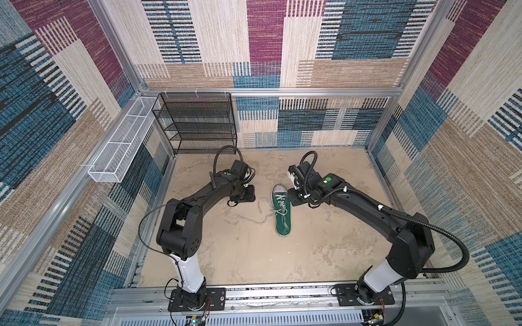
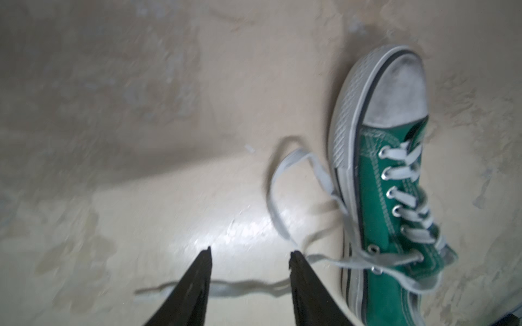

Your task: Tie the shoes

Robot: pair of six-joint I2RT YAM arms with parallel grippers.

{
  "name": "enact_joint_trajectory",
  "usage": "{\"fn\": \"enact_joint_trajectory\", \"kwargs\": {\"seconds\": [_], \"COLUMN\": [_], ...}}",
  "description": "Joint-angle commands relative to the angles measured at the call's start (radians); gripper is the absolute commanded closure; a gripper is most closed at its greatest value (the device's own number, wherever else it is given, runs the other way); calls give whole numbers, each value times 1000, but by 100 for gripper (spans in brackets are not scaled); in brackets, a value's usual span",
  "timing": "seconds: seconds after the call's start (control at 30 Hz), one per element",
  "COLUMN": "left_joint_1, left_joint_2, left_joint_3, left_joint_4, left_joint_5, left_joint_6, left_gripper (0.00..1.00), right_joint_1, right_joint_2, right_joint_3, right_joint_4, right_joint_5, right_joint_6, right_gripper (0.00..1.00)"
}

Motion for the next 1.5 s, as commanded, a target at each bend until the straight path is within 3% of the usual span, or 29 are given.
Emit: {"fn": "enact_joint_trajectory", "kwargs": {"seconds": [0.0, 0.33, 0.5, 0.8, 1.13, 1.2, 1.33, 1.47], "left_joint_1": [-36, -151, -174, -175, -173, -173, -175, -192], "left_joint_2": [94, 263, 264, 253, 346, 354, 339, 249], "left_joint_3": [101, 245, 259, 281, 324, 325, 323, 300], "left_joint_4": [-82, -165, -173, -152, -153, -153, -153, -152], "left_joint_5": [-46, -248, -369, -344, -332, -328, -318, -297], "left_joint_6": [92, 138, 168, 194, 199, 203, 220, 253], "left_gripper": [55, 61, 64, 65, 66, 73, 97, 100], "right_joint_1": [-12, -73, -95, -105, -117, -119, -122, -125], "right_joint_2": [-31, -128, -161, -179, -206, -213, -217, -227], "right_joint_3": [-37, -112, -135, -168, -174, -176, -176, -181], "right_joint_4": [33, 37, 32, 35, 18, 18, 18, 25], "right_joint_5": [-12, -28, -25, -31, -25, -26, -23, -17], "right_joint_6": [31, 26, 24, 26, 23, 23, 26, 27], "right_gripper": [63, 63, 63, 62, 61, 61, 61, 61]}}
